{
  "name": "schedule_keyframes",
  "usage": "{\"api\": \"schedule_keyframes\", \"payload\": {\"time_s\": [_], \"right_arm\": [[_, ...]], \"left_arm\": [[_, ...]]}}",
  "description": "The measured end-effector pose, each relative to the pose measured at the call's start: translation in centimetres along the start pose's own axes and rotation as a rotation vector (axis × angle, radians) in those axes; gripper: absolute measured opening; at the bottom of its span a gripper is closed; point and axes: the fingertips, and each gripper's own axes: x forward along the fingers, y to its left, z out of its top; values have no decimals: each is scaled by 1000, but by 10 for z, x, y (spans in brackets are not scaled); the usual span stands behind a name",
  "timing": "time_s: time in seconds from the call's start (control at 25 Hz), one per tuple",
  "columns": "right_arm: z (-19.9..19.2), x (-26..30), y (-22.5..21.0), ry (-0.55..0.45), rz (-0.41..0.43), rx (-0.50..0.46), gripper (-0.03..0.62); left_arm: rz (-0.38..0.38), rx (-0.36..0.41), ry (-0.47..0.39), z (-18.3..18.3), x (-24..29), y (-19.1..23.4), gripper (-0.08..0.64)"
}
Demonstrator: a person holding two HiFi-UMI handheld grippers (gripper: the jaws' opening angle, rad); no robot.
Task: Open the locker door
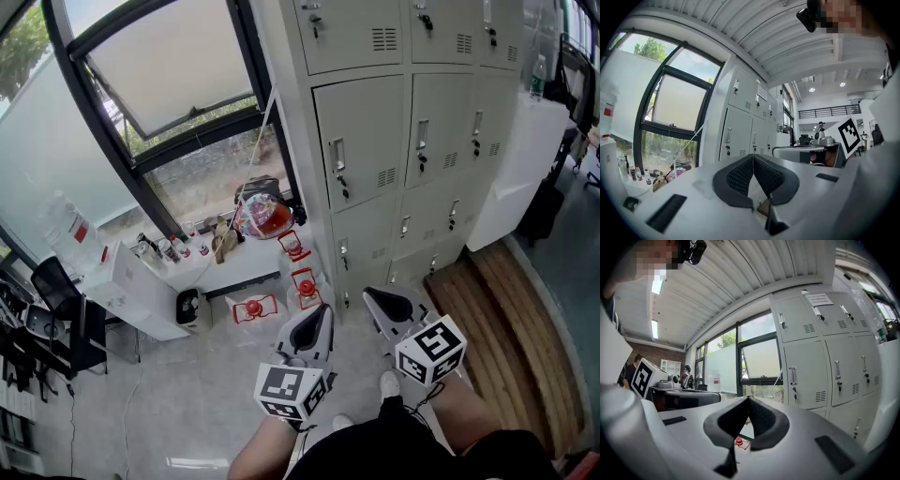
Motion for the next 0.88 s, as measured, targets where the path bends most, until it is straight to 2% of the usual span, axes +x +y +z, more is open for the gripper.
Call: {"api": "schedule_keyframes", "payload": {"time_s": [0.6,0.88], "right_arm": [[5,1,12,-19,7,1,54],[6,1,4,-11,-7,1,54]], "left_arm": [[-9,-6,3,0,-10,4,17],[-18,-22,17,-6,-5,2,17]]}}
